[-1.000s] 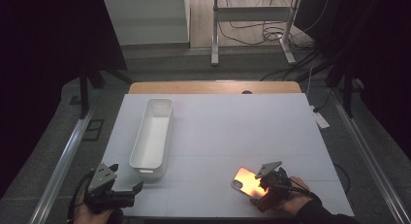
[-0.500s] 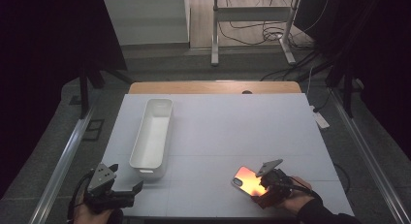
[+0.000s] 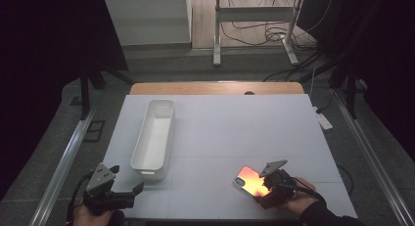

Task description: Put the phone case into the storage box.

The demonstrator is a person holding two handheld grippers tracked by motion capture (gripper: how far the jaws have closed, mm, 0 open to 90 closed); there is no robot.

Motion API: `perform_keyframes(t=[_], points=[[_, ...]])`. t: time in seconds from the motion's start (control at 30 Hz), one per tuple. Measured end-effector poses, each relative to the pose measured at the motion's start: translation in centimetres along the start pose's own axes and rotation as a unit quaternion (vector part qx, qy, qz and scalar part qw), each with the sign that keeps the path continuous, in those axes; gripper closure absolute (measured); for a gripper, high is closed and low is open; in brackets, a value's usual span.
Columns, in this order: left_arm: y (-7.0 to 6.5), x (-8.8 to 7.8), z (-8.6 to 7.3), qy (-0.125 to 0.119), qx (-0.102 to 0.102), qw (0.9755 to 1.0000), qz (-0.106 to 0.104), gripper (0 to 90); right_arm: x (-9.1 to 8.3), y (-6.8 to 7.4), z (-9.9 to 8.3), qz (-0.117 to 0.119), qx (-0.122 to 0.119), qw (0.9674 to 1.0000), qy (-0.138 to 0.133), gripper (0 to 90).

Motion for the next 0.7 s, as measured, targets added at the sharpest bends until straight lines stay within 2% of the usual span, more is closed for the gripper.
perform_keyframes(t=[0.37,0.7], points=[[-0.1,0.0,0.1,-0.002,0.007,1.0,-0.006,0.3,-1.0,-0.2,0.6,0.006,0.008,0.9993,-0.036,16.4],[-0.4,0.2,0.2,0.009,0.023,0.9997,-0.009,0.0,-2.3,-0.5,1.7,0.024,0.022,0.996,-0.084,16.4]])
Point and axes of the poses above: each handheld gripper's, and its own axes: x roughly forward along the jaws, z roughly out of its top, y roughly to its left, the point moved 5 cm from there along x, roughly forward along the jaws, and after that the axes turned 9 degrees about x, right-handed, at the moved point
